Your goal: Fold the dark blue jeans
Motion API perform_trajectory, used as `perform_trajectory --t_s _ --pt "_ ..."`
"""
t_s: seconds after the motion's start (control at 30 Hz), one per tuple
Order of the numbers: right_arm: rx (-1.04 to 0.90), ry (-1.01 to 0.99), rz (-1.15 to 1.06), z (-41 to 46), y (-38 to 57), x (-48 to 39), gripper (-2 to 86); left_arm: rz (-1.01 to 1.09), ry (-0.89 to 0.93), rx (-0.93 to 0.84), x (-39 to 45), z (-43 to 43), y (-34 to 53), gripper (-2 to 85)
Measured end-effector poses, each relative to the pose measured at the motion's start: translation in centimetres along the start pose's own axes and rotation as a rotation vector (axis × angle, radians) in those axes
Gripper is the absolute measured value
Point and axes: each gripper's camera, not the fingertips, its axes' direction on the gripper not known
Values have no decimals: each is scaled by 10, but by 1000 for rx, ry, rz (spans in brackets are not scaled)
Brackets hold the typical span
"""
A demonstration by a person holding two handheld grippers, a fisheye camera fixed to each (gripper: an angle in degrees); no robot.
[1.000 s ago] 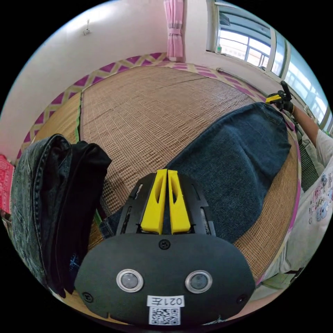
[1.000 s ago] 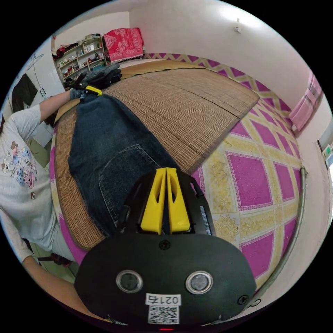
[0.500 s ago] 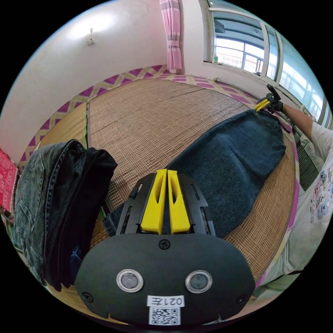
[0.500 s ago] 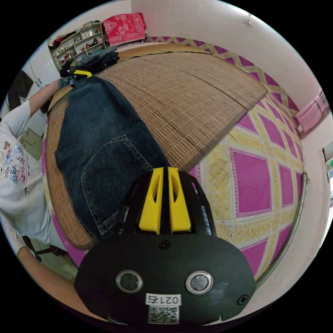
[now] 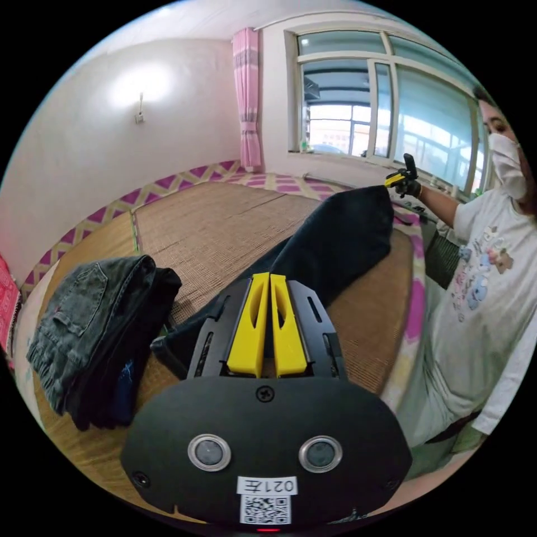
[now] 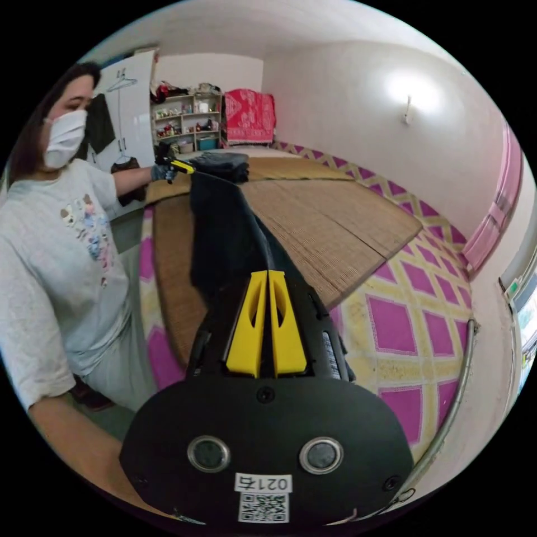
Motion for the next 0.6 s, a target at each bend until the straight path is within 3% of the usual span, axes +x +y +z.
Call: perform_trajectory --t_s 0.17,0.37,0.5,0.6 --pt "6 -73 55 -32 69 -88 -10 -67 132 -10 47 -68 66 -10" --pt "-164 -154 264 28 156 -144 -10 -346 205 -136 62 -46 158 -10" --pt "-133 -123 316 2 164 -154 -7 -426 193 26 56 -88 165 -9" --pt "-25 -35 326 -25 151 -149 4 -485 26 172 40 -134 150 -7"
